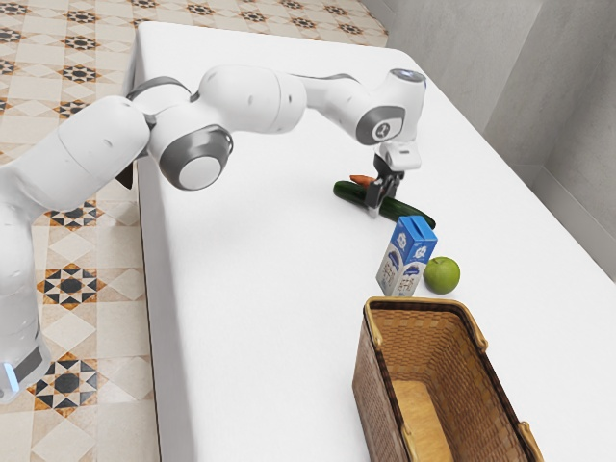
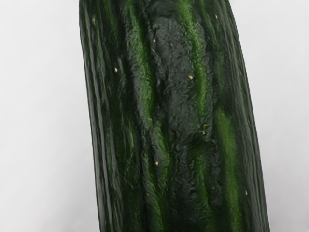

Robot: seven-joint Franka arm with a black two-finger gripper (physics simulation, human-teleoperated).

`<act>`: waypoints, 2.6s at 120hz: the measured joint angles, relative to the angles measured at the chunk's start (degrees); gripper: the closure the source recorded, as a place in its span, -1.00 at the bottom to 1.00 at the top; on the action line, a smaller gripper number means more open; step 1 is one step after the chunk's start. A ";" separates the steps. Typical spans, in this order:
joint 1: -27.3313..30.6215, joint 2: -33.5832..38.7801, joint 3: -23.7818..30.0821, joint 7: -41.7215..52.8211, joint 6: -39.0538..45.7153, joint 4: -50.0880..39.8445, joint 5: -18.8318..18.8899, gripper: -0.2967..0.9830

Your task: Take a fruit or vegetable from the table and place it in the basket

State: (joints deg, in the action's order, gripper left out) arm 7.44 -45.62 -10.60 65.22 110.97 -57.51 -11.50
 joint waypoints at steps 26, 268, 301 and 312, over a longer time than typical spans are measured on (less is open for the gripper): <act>0.30 0.46 -0.38 0.29 -1.83 0.09 -3.42 -0.53; -7.09 29.73 17.93 -8.49 -24.58 -3.13 7.02 0.23; -7.51 33.13 38.22 -8.48 -26.68 -8.76 17.11 0.23; -7.55 33.62 42.69 -8.47 -25.90 -11.73 18.47 0.26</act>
State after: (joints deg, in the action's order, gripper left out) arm -0.12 -12.00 32.10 56.75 85.08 -69.24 6.96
